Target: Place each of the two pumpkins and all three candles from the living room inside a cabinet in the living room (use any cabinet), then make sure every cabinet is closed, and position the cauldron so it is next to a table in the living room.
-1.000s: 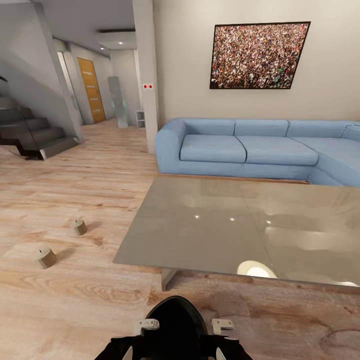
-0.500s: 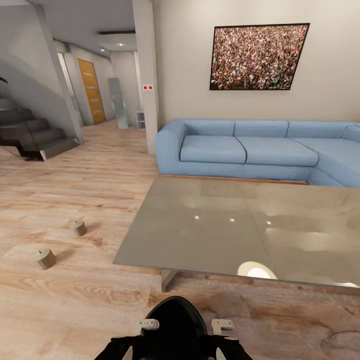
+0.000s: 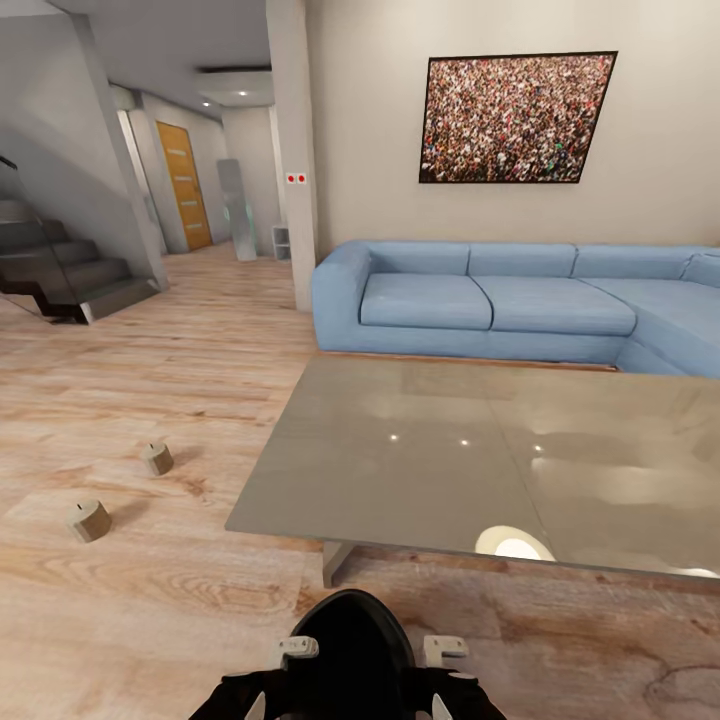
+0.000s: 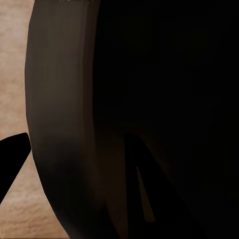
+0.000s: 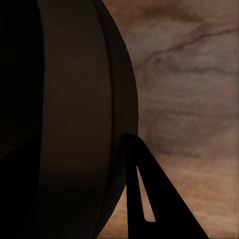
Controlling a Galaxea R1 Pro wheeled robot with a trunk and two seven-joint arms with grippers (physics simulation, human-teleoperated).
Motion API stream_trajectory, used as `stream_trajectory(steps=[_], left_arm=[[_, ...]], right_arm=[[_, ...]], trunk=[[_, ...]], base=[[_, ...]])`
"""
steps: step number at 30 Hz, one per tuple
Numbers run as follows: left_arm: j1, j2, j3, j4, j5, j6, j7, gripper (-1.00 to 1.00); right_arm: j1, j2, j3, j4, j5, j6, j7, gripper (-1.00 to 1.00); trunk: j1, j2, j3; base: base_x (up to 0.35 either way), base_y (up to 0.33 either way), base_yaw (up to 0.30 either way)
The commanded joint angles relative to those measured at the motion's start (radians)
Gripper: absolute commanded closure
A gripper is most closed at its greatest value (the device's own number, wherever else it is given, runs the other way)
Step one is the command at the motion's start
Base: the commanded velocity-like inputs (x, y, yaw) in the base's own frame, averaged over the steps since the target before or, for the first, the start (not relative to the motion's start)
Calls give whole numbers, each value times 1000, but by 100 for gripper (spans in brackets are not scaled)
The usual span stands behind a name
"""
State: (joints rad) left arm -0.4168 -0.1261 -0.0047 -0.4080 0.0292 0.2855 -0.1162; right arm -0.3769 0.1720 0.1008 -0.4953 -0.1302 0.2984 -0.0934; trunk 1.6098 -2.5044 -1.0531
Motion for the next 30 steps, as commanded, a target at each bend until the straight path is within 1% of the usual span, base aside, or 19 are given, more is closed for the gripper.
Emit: stream_trajectory(steps=[1,8,19,30], left_arm=[[0,17,-18,-4,5,-17,3,100],[0,17,-18,-4,5,-16,2,100],[0,17,-18,-3,5,-17,1,100],[0,17,-18,-3,5,-19,1,100]], right_arm=[[0,-2,20,1,-37,4,-8,100],[0,-2,20,1,-37,4,-7,100],[0,-2,20,1,-37,4,-8,100],[0,-2,20,1,-37,4,-7,100]], trunk=[[0,0,-1],[0,0,-1],[0,0,-1],[0,0,5]], base=[[0,0,0],[13,1,0],[151,15,-2],[30,7,-89]])
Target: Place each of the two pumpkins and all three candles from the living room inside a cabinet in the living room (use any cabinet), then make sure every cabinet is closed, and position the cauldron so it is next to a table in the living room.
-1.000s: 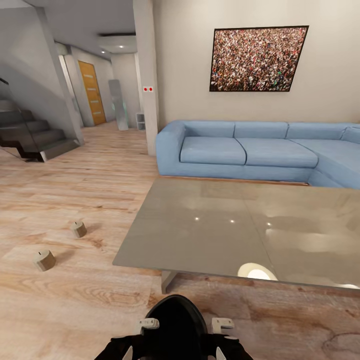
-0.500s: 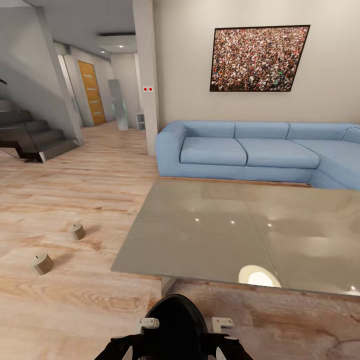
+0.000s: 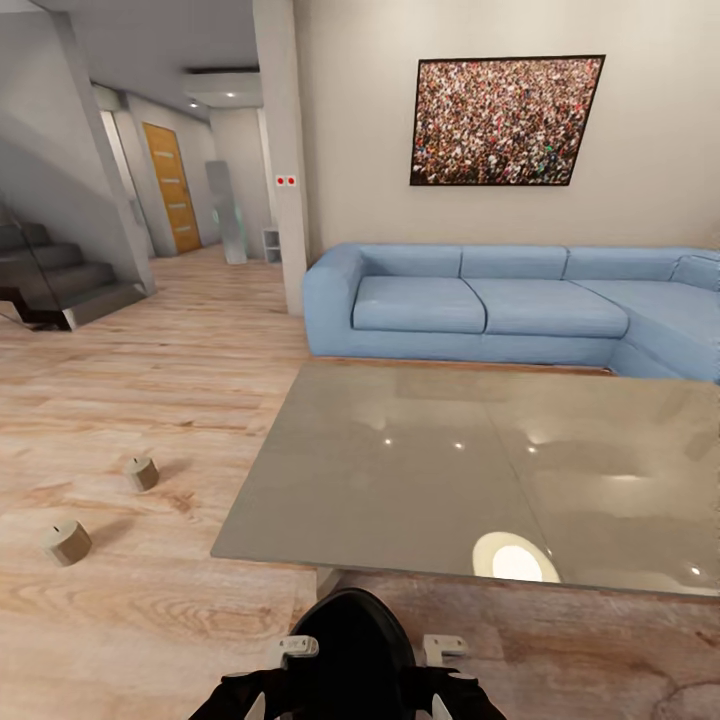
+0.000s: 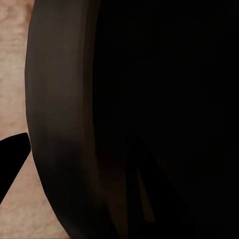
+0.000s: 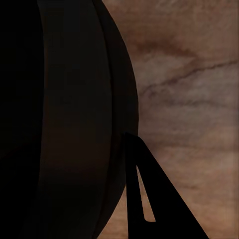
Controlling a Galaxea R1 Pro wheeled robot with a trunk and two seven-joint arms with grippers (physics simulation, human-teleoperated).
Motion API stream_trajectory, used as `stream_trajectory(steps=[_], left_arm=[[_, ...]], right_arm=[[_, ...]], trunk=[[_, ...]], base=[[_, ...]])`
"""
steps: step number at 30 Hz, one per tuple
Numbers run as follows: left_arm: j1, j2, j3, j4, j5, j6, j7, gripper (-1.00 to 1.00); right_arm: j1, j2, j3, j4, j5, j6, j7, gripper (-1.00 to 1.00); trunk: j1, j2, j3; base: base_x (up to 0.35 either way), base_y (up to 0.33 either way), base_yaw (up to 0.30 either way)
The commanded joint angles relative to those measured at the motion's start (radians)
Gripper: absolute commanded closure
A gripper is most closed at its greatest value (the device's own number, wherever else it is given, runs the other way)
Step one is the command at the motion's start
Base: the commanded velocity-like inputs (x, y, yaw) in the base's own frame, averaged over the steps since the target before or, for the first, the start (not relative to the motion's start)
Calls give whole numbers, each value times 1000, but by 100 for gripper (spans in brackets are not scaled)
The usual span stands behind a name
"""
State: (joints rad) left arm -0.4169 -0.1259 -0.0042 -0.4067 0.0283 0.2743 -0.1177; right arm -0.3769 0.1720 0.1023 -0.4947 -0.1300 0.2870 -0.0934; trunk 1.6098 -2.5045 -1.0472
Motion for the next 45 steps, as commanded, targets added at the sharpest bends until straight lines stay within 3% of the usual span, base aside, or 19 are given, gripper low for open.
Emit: stream_trajectory(steps=[1,10,23,41,42,45], left_arm=[[0,17,-19,-4,6,-7,3,100],[0,17,-18,-4,6,-7,3,100],[0,17,-18,-4,6,-7,3,100],[0,18,-17,-4,7,-9,3,100],[0,18,-17,-4,7,-9,3,100],[0,17,-17,-4,7,-9,3,100]], right_arm=[[0,-2,19,1,-37,15,-7,100],[0,-2,19,1,-37,15,-8,100],[0,-2,19,1,-37,15,-8,100],[0,-2,19,1,-37,15,-7,100],[0,-2,19,1,-37,15,-7,-100],[0,-2,19,1,-37,15,-7,-100]], trunk=[[0,0,-1],[0,0,-1],[4,-3,-39],[4,-3,-39],[4,-3,-39],[4,-3,-39]], base=[[2,0,-16],[0,0,-4],[0,0,0],[0,0,0],[0,0,0],[0,0,0]])
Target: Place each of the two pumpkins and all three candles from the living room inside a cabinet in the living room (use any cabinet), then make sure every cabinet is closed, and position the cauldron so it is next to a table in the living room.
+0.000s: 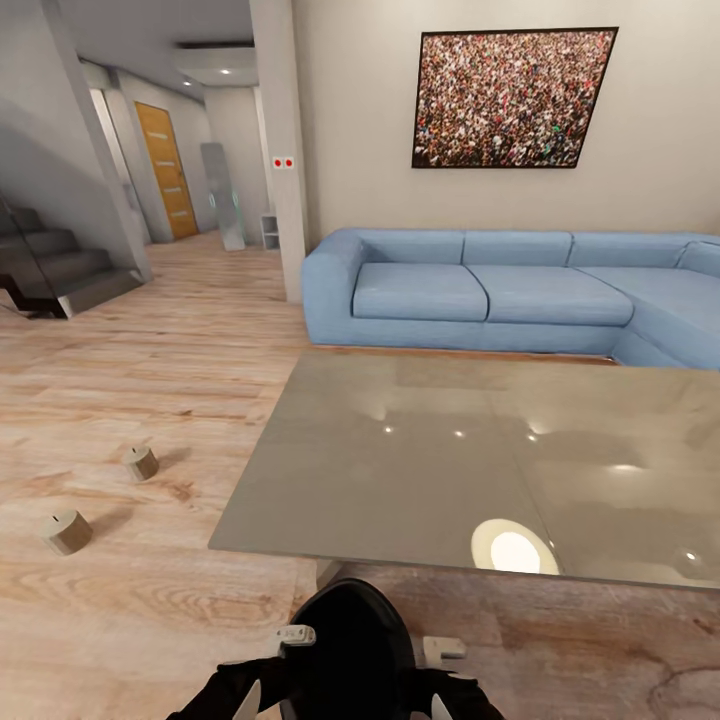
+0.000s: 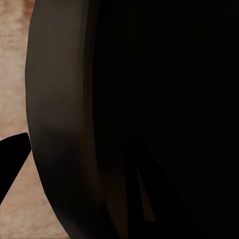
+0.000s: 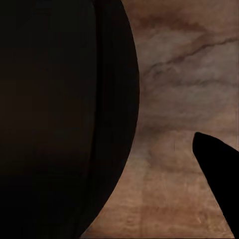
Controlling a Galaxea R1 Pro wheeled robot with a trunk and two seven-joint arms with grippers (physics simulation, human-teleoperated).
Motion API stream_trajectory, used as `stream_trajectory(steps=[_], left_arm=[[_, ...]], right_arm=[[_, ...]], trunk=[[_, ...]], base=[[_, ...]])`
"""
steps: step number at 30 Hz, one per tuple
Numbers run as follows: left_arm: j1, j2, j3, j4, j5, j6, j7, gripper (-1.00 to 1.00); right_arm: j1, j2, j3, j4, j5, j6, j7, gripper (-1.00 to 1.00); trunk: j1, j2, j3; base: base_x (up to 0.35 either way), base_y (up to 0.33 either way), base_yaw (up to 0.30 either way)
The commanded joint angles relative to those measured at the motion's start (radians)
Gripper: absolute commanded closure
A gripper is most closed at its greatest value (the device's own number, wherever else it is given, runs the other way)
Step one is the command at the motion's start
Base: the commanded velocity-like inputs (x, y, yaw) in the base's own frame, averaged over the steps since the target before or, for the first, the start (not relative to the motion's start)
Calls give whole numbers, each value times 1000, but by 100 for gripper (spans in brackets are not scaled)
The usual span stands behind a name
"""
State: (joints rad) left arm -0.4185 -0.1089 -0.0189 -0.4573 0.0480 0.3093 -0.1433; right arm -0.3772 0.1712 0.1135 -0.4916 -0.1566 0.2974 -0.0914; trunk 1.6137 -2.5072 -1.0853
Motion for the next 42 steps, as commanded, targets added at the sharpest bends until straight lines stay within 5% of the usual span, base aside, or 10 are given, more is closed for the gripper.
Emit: stream_trajectory(steps=[1,2,22,42], left_arm=[[1,0,-3,46,-13,-44,28,100],[1,0,-3,46,-13,-44,28,-100],[1,2,-3,46,-13,-43,30,-100],[0,0,-4,49,-13,-22,34,-100]], right_arm=[[0,-1,8,-2,-11,5,-9,-100],[0,-1,8,-2,-11,5,-9,-100],[0,-1,8,-2,-11,5,-9,-100],[0,-1,8,-2,-11,-5,-10,-100]], trunk=[[0,0,-1],[0,0,-1],[0,0,-1],[-9,5,76]], base=[[0,0,0],[0,0,0],[0,0,0],[0,0,0]])
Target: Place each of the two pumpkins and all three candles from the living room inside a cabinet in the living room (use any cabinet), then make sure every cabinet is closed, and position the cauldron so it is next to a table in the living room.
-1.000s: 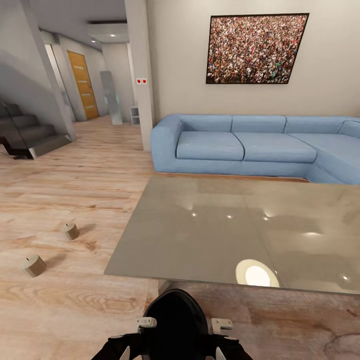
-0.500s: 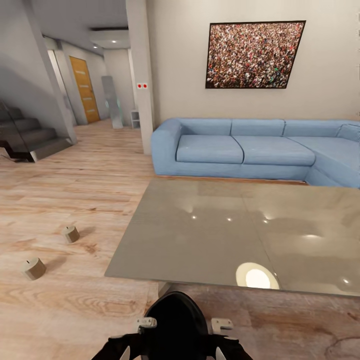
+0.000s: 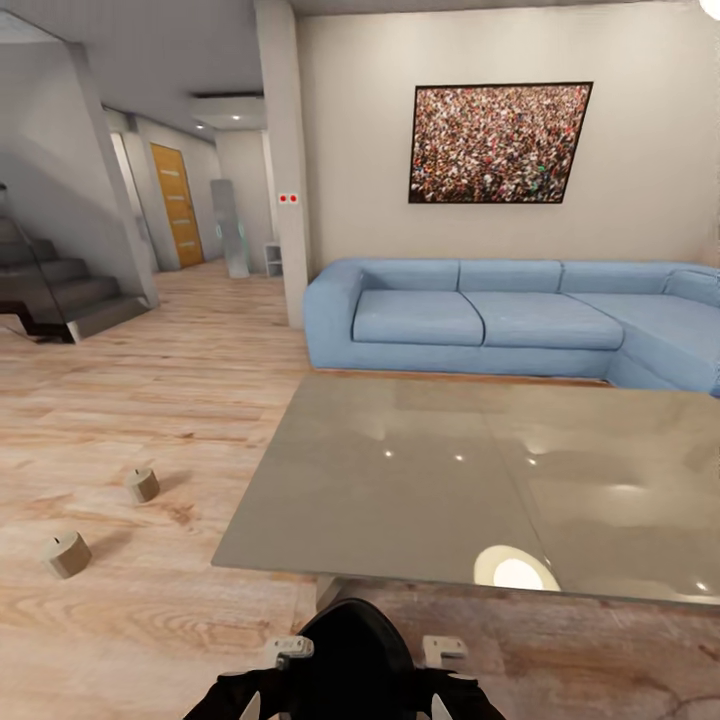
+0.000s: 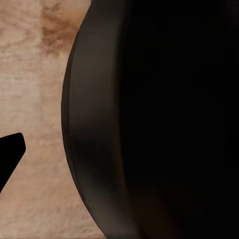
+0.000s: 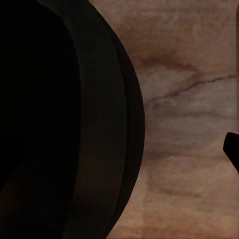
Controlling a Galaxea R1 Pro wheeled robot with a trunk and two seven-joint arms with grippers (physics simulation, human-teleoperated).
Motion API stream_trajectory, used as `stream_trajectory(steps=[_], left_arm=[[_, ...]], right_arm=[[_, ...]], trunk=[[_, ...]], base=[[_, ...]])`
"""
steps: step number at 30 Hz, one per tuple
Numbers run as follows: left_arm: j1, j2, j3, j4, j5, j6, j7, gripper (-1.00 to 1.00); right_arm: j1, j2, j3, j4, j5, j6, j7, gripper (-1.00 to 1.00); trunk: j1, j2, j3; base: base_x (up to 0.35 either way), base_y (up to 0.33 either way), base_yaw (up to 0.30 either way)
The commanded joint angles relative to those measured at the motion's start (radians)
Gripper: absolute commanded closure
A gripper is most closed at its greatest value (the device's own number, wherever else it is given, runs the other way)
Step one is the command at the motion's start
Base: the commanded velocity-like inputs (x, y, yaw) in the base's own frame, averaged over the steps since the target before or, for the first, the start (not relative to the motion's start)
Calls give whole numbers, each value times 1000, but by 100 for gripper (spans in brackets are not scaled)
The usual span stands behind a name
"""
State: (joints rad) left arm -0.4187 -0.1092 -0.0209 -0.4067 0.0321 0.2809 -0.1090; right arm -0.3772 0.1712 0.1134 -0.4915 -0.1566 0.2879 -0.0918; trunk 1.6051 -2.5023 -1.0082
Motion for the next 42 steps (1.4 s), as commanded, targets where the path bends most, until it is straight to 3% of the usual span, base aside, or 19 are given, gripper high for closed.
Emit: stream_trajectory(steps=[1,11,30,42], left_arm=[[0,0,-2,-2,3,7,-1,-100],[0,0,-2,-1,3,8,-3,-100],[0,0,-2,-1,3,9,-3,-100],[0,0,-2,-1,3,9,-3,-100]], right_arm=[[0,-1,8,-2,-11,4,-9,-100],[0,-1,8,-2,-11,-1,-9,-100],[0,-1,8,-2,-11,-1,-9,-100],[0,-1,8,-2,-11,-1,-9,-100]], trunk=[[-1,0,3],[-5,2,42],[-78,135,101],[-124,219,139]], base=[[-21,0,0],[-68,0,0],[-44,0,0],[-264,0,0]])
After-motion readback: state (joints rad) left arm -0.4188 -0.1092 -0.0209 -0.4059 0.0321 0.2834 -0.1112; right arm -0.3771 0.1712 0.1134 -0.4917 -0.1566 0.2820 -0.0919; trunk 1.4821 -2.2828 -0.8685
